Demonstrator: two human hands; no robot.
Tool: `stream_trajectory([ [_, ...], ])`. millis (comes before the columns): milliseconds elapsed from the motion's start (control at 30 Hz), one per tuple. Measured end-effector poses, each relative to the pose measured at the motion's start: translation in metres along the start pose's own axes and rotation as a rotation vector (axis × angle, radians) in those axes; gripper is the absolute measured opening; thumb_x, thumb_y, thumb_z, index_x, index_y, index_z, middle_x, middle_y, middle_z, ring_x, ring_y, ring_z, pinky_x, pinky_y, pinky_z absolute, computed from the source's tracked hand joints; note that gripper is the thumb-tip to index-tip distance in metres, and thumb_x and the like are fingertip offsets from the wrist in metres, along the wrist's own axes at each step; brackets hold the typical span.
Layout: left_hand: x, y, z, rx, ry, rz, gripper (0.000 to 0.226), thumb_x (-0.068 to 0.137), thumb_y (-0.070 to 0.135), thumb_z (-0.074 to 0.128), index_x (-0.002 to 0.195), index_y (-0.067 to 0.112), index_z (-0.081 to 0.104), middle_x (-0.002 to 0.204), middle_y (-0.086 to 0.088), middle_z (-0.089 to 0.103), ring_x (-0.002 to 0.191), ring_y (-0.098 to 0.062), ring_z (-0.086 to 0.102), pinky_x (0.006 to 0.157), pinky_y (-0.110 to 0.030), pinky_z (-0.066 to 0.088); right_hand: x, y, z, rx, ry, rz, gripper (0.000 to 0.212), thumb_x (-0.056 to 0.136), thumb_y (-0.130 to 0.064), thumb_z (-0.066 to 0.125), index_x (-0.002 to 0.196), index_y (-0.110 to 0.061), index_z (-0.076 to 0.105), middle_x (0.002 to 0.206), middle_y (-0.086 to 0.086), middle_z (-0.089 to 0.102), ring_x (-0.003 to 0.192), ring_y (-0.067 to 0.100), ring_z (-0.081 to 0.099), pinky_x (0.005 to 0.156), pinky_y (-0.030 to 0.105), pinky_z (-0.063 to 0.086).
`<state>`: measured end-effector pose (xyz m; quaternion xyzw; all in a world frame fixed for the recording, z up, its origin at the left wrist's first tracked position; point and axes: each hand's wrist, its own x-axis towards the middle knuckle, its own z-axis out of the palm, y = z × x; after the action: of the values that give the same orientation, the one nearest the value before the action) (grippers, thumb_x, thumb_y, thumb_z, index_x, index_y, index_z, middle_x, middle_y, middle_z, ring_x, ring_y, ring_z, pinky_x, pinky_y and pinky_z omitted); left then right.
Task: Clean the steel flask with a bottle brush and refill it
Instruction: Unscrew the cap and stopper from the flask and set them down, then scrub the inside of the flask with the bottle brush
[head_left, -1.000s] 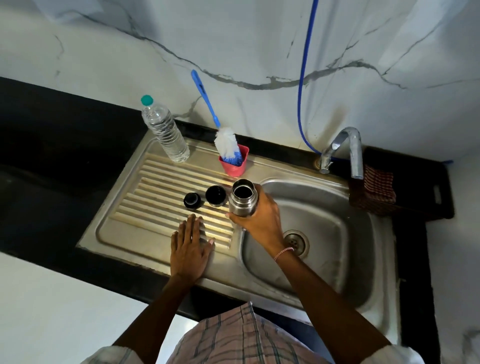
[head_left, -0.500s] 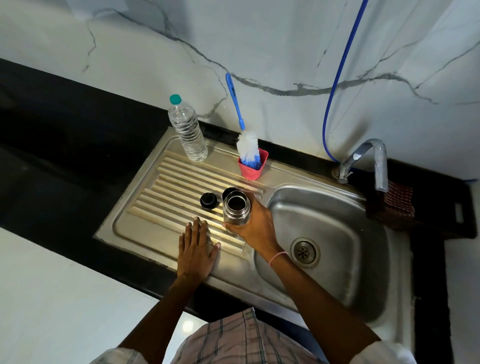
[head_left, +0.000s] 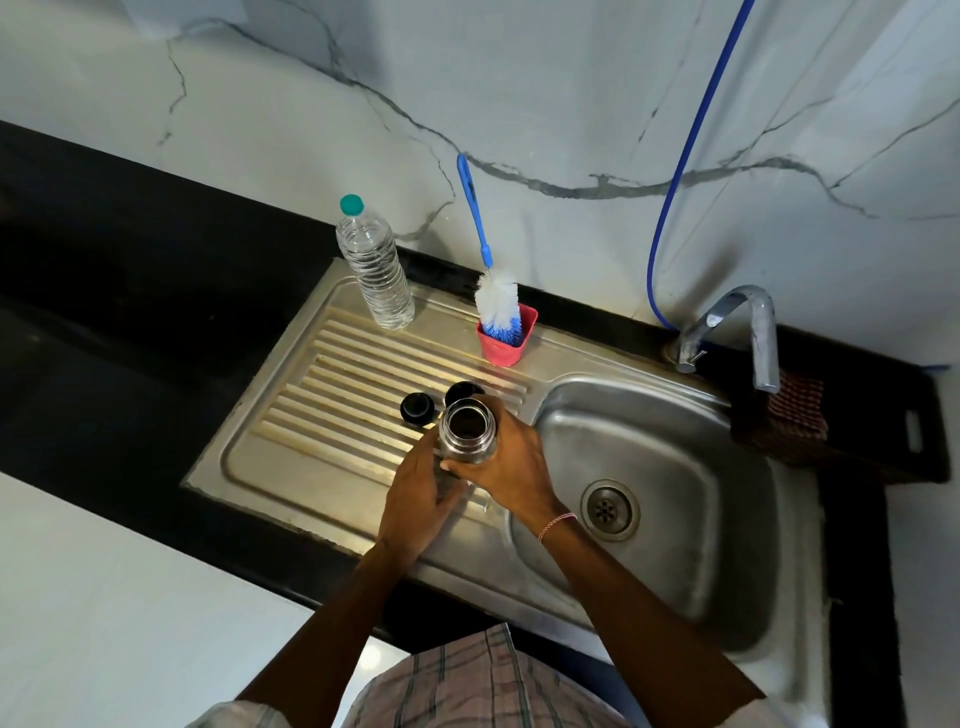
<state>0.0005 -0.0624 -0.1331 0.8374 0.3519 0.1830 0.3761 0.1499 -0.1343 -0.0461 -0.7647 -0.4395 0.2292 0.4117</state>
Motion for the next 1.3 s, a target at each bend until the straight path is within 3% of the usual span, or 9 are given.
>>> stream_trajectory([
  [200,0.009,0.028,-0.009,-0.201,0.100,-0.022,0.075,0.079,0.050,0.080,0.141,0.018,0.053,0.132,0.014,0.059,0.121,0.018,0.050,0.099,-0.004,0.038,-0.002,-0.008,-0.002,0.029,-0.014,-0.010,0.086,0.060,-0.047,0.096,0.132,-0.036,0.050,0.124,-0.010,0.069,0.115,0.007,0.065,0.099,0.035,0.056],
  [400,0.016,0.039,-0.014,-0.201,0.145,-0.100,0.075,0.072,0.059,0.079,0.135,0.028,0.052,0.123,0.012,0.066,0.108,0.006,0.061,0.092,-0.010,0.047,0.003,-0.016,-0.012,0.122,-0.074,-0.003,0.092,0.060,-0.054,0.094,0.138,-0.035,0.048,0.131,-0.012,0.066,0.121,0.007,0.062,0.101,0.038,0.056],
  [500,0.022,0.041,-0.017,-0.165,0.162,-0.166,0.087,0.061,0.067,0.079,0.131,0.019,0.058,0.118,0.004,0.073,0.103,-0.013,0.070,0.089,-0.034,0.059,0.009,-0.016,-0.030,0.239,-0.130,-0.008,0.072,0.070,-0.054,0.087,0.131,-0.034,0.057,0.127,-0.015,0.068,0.116,0.005,0.064,0.096,0.039,0.058],
  [567,0.024,0.042,-0.018,-0.141,0.175,-0.204,0.098,0.055,0.073,0.079,0.134,0.017,0.058,0.118,0.002,0.073,0.101,-0.015,0.071,0.089,-0.036,0.060,0.018,-0.020,-0.048,0.243,-0.039,-0.014,0.057,0.082,-0.060,0.073,0.127,-0.025,0.064,0.122,-0.010,0.070,0.109,0.006,0.068,0.091,0.040,0.060],
  [667,0.026,0.042,-0.020,-0.147,0.203,-0.217,0.100,0.055,0.075,0.080,0.132,0.016,0.060,0.118,0.000,0.074,0.100,-0.015,0.071,0.089,-0.039,0.061,0.049,-0.042,-0.082,0.097,0.191,-0.161,0.051,0.095,-0.060,0.057,0.119,-0.015,0.067,0.112,-0.005,0.072,0.100,0.010,0.070,0.082,0.041,0.061],
  [833,0.032,0.049,-0.023,-0.151,0.257,-0.239,0.095,0.054,0.078,0.080,0.124,0.016,0.064,0.111,0.000,0.076,0.093,-0.014,0.073,0.083,-0.039,0.062,0.115,-0.111,-0.125,-0.277,0.365,-0.471,0.031,0.098,-0.035,0.066,0.123,-0.018,0.063,0.117,-0.006,0.065,0.098,0.011,0.065,0.073,0.036,0.059],
  [1000,0.043,0.057,-0.033,-0.125,0.288,-0.221,0.103,0.057,0.093,0.066,0.127,0.017,0.062,0.115,0.000,0.075,0.097,-0.014,0.073,0.086,-0.039,0.062,0.164,-0.154,-0.139,-0.483,0.284,-0.443,0.037,0.094,-0.045,0.066,0.124,-0.025,0.060,0.109,-0.004,0.061,0.082,0.006,0.063,0.063,0.027,0.053],
  [1167,0.057,0.064,-0.048,-0.085,0.329,-0.202,0.102,0.060,0.087,0.069,0.130,0.013,0.061,0.115,-0.005,0.074,0.096,-0.019,0.072,0.085,-0.036,0.061,0.186,-0.194,-0.140,-0.763,0.109,-0.593,0.031,0.094,-0.043,0.067,0.120,-0.025,0.064,0.124,0.001,0.055,0.114,0.021,0.053,0.075,0.037,0.053],
  [1300,0.061,0.068,-0.053,-0.107,0.346,-0.206,0.098,0.060,0.081,0.072,0.130,0.013,0.059,0.116,-0.005,0.074,0.096,-0.019,0.072,0.086,-0.037,0.061,0.197,-0.211,-0.125,-1.018,-0.078,-0.599,0.033,0.092,-0.033,0.072,0.123,-0.022,0.065,0.128,0.005,0.057,0.119,0.029,0.054,0.074,0.036,0.040],
])
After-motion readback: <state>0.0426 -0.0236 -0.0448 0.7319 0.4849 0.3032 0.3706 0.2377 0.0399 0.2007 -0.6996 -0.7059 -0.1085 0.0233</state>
